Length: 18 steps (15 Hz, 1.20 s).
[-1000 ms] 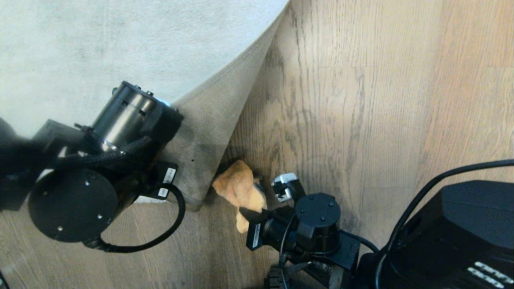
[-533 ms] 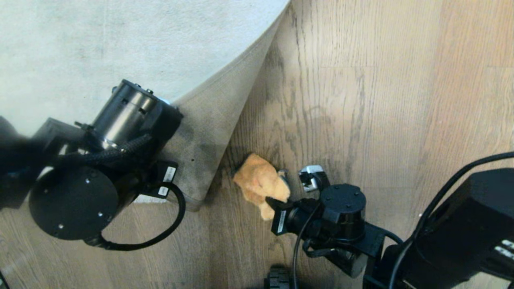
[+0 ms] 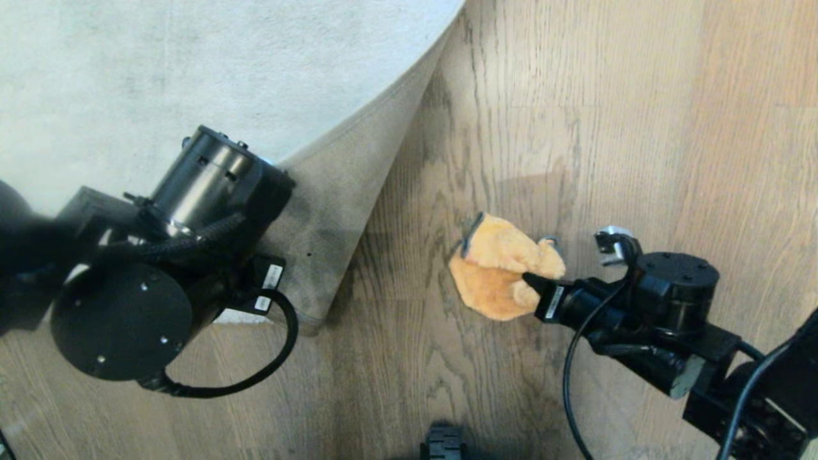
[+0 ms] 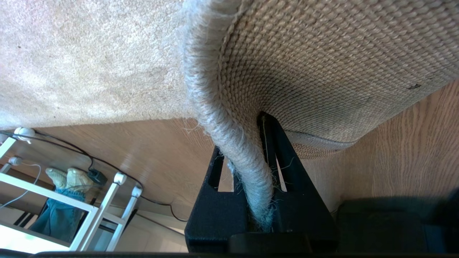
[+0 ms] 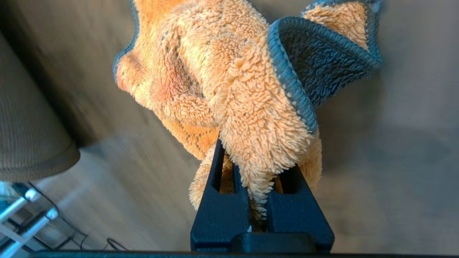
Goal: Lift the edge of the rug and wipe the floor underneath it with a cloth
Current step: Wipe the floor under the carpet with a rag
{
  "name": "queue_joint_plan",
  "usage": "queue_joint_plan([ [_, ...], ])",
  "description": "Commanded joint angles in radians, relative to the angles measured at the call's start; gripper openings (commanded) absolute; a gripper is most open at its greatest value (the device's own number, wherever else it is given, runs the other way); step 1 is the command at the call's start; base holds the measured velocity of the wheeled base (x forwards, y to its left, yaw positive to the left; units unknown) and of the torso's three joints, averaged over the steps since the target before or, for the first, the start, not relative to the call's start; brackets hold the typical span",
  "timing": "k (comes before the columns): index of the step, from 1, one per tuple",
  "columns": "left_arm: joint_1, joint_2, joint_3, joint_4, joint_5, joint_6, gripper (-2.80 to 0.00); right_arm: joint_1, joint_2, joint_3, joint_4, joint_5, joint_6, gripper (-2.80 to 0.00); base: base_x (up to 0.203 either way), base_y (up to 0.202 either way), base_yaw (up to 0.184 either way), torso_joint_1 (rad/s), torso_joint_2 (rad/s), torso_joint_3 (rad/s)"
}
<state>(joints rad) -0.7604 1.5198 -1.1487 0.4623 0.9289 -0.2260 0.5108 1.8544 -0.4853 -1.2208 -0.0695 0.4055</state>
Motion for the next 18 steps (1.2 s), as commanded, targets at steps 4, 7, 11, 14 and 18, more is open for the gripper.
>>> queue_joint_plan([
  [4,0.0,0.0,0.001,0.002,0.005,-0.003,-2.8,-0.019,-0.067,0.04,-0.018,0.042,0.005,-2.8,0.0,0.0,0.0,0.0,0.0,0.0],
  [7,0.001,0.0,0.001,0.002,0.007,-0.003,-2.8,0.109,-0.06,0.04,-0.019,0.036,0.034,-2.8,0.0,0.0,0.0,0.0,0.0,0.0],
  [11,0.0,0.002,0.001,0.002,0.006,-0.003,-2.8,0.38,-0.016,0.013,-0.02,-0.026,0.121,-2.8,0.0,0.0,0.0,0.0,0.0,0.0],
  [14,0.0,0.009,0.001,0.002,0.007,-0.003,-2.8,0.475,0.121,-0.076,-0.022,-0.069,0.149,-2.8,0.0,0.0,0.0,0.0,0.0,0.0],
  [18,0.001,0.036,0.0,-0.016,0.007,-0.003,-2.8,0.515,0.331,-0.152,-0.152,-0.101,0.154,-2.8,0.0,0.0,0.0,0.0,0.0,0.0],
])
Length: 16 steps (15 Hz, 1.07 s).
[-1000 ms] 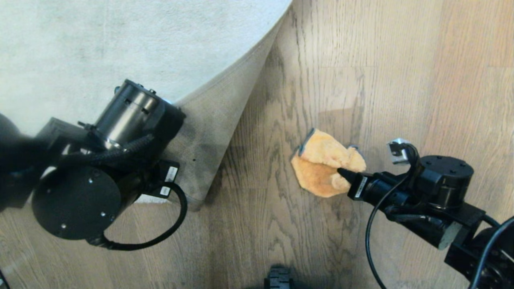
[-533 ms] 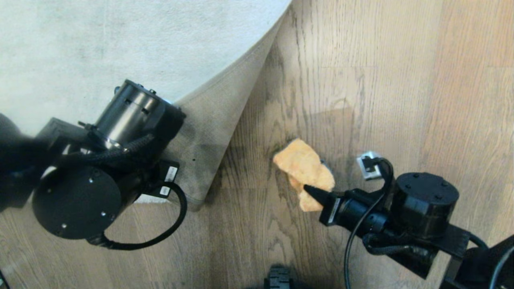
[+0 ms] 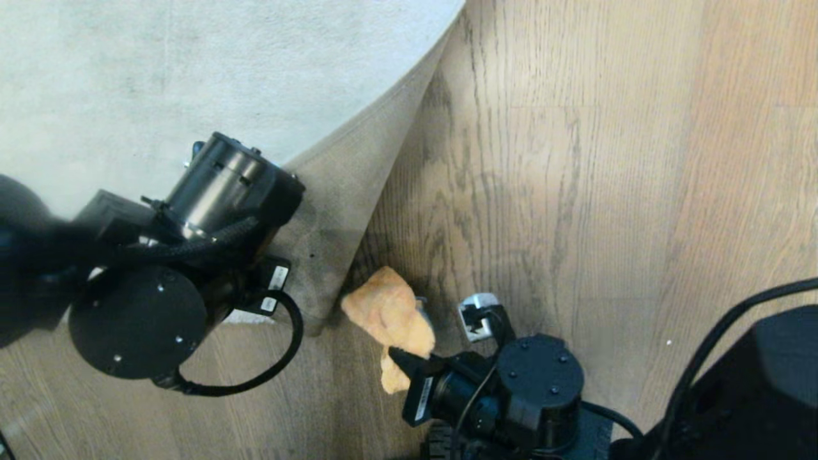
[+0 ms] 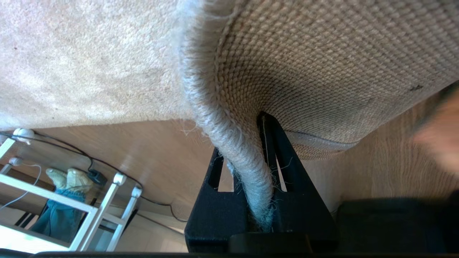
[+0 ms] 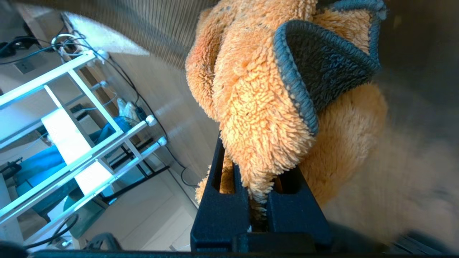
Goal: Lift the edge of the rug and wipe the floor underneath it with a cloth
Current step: Wipe the floor under the carpet with a rag
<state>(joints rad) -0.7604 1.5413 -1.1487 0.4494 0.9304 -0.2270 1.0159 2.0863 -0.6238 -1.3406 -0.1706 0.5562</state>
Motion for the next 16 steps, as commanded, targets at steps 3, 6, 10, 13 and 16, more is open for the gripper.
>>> queue_joint_plan([
  [3,0.0,0.031,-0.016,-0.015,0.011,0.0,-2.8,0.015,0.19,-0.012,-0.16,-0.043,0.004,-2.8,0.0,0.0,0.0,0.0,0.0,0.0],
  [6,0.001,0.037,-0.016,-0.017,0.011,0.0,-2.8,-0.005,0.16,0.04,-0.172,-0.049,0.002,-2.8,0.0,0.0,0.0,0.0,0.0,0.0],
  [10,0.0,0.037,-0.023,-0.015,0.011,0.0,-2.8,-0.089,0.066,0.17,-0.205,-0.055,-0.001,-2.8,0.0,0.0,0.0,0.0,0.0,0.0],
  [13,-0.003,0.036,-0.023,-0.015,0.011,0.0,-2.8,-0.218,-0.036,0.258,-0.204,-0.053,-0.011,-2.8,0.0,0.0,0.0,0.0,0.0,0.0],
  [16,-0.003,0.036,-0.023,-0.015,0.011,0.0,-2.8,-0.393,-0.125,0.325,-0.197,-0.031,-0.037,-2.8,0.0,0.0,0.0,0.0,0.0,0.0],
])
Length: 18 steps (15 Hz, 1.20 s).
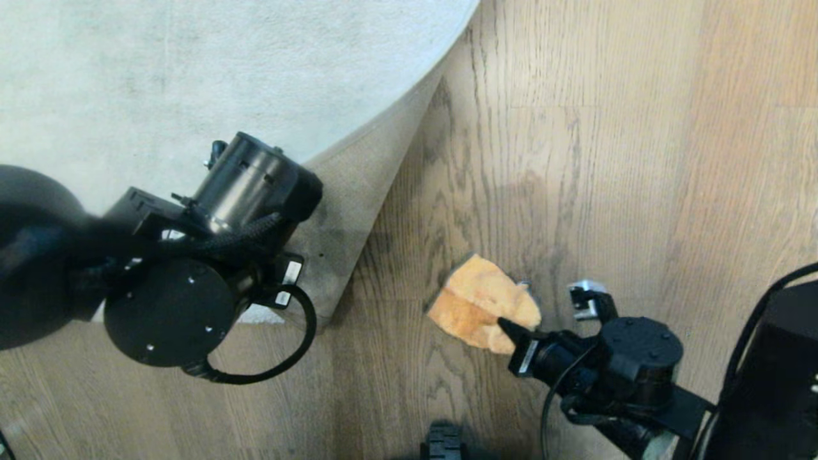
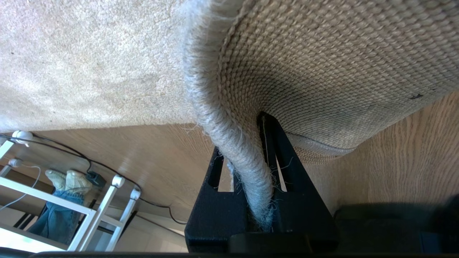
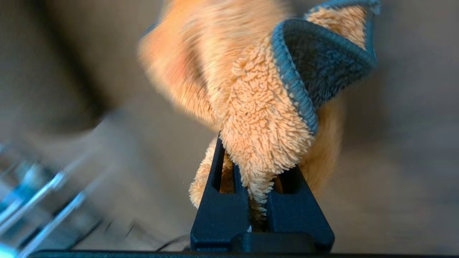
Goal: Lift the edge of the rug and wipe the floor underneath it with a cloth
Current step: Wipe the floor under the carpet with a rag
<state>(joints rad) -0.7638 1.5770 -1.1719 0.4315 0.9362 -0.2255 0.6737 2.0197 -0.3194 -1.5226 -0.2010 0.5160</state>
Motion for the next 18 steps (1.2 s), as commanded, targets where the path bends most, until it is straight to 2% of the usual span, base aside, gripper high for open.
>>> queue_joint_plan([
  [1,0.0,-0.001,0.0,0.003,0.006,-0.001,-2.8,-0.11,-0.084,0.039,-0.013,0.018,-0.003,-2.8,0.0,0.0,0.0,0.0,0.0,0.0],
  [3,0.0,-0.002,0.001,0.003,0.006,-0.001,-2.8,-0.198,-0.136,0.079,-0.012,0.086,-0.01,-2.8,0.0,0.0,0.0,0.0,0.0,0.0],
  [5,0.0,-0.002,0.0,0.003,0.006,-0.001,-2.8,-0.203,-0.157,0.095,-0.013,0.112,-0.013,-2.8,0.0,0.0,0.0,0.0,0.0,0.0],
  [9,0.0,-0.003,0.001,0.003,0.007,-0.001,-2.8,-0.096,-0.119,0.095,-0.02,0.106,-0.013,-2.8,0.0,0.0,0.0,0.0,0.0,0.0],
  [12,0.001,-0.002,0.003,0.003,0.007,-0.002,-2.8,0.0,-0.02,0.073,-0.034,0.068,-0.008,-2.8,0.0,0.0,0.0,0.0,0.0,0.0],
  [15,0.003,0.001,0.005,0.003,0.007,-0.003,-2.8,0.064,0.097,-0.005,-0.041,0.023,0.008,-2.8,0.0,0.0,0.0,0.0,0.0,0.0],
  [18,0.009,0.001,0.006,0.003,0.006,-0.003,-2.8,0.09,0.216,-0.147,-0.041,-0.025,0.01,-2.8,0.0,0.0,0.0,0.0,0.0,0.0],
])
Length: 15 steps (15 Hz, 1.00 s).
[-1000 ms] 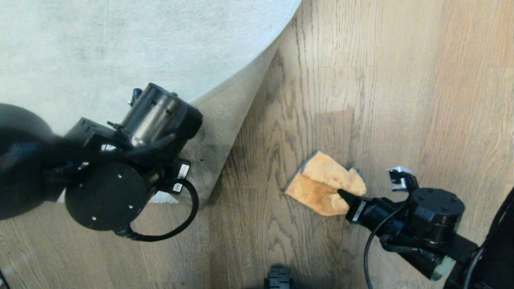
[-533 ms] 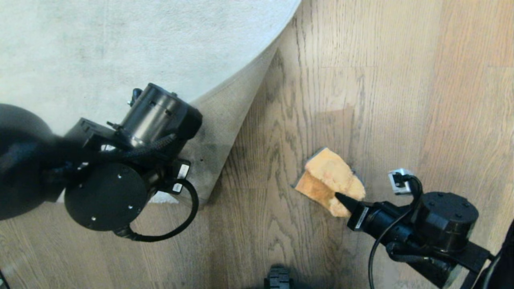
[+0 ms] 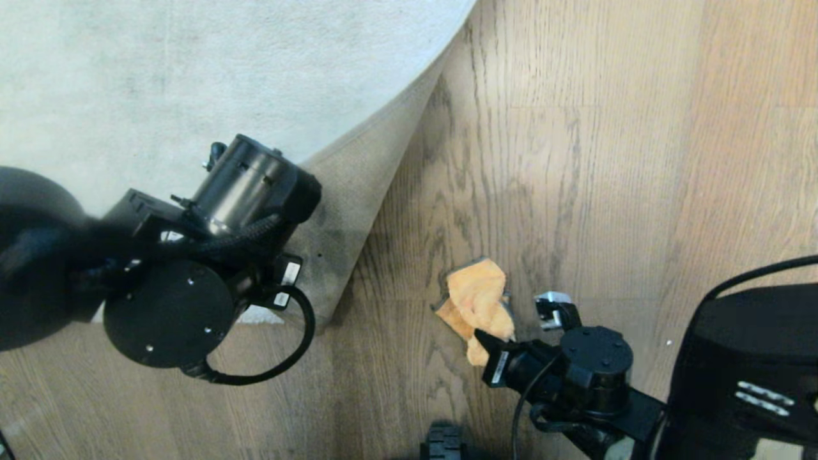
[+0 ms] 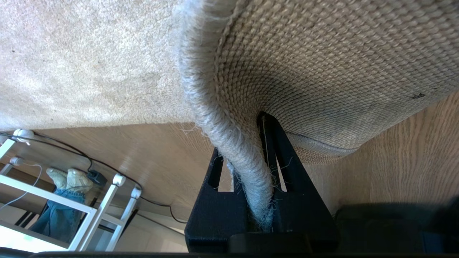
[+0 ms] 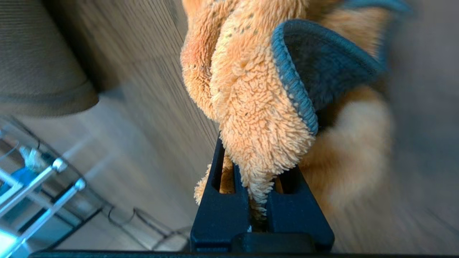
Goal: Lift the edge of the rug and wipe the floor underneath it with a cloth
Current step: Wipe the floor under the carpet with a rag
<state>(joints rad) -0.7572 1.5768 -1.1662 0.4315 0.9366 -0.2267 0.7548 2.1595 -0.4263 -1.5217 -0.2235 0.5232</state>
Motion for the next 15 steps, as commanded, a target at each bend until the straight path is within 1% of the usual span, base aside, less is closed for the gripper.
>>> queue_joint_plan([
  [1,0.003,0.002,0.0,0.003,0.005,-0.002,-2.8,0.019,0.109,-0.09,-0.042,-0.014,0.002,-2.8,0.0,0.0,0.0,0.0,0.0,0.0],
  [4,0.003,0.009,0.0,0.003,0.005,-0.002,-2.8,0.086,0.165,-0.171,-0.041,-0.02,0.003,-2.8,0.0,0.0,0.0,0.0,0.0,0.0],
  [8,0.003,0.015,-0.001,0.003,0.005,-0.002,-2.8,0.176,0.18,-0.286,-0.025,-0.019,0.006,-2.8,0.0,0.0,0.0,0.0,0.0,0.0],
  [11,0.003,0.015,0.0,0.003,0.005,-0.003,-2.8,0.231,0.192,-0.345,-0.015,-0.019,0.006,-2.8,0.0,0.0,0.0,0.0,0.0,0.0],
  [13,0.003,0.017,0.0,0.003,0.005,-0.003,-2.8,0.239,0.211,-0.342,-0.022,-0.025,0.005,-2.8,0.0,0.0,0.0,0.0,0.0,0.0],
  [15,0.003,0.017,0.0,0.003,0.005,-0.002,-2.8,0.22,0.226,-0.332,-0.027,-0.05,0.002,-2.8,0.0,0.0,0.0,0.0,0.0,0.0],
])
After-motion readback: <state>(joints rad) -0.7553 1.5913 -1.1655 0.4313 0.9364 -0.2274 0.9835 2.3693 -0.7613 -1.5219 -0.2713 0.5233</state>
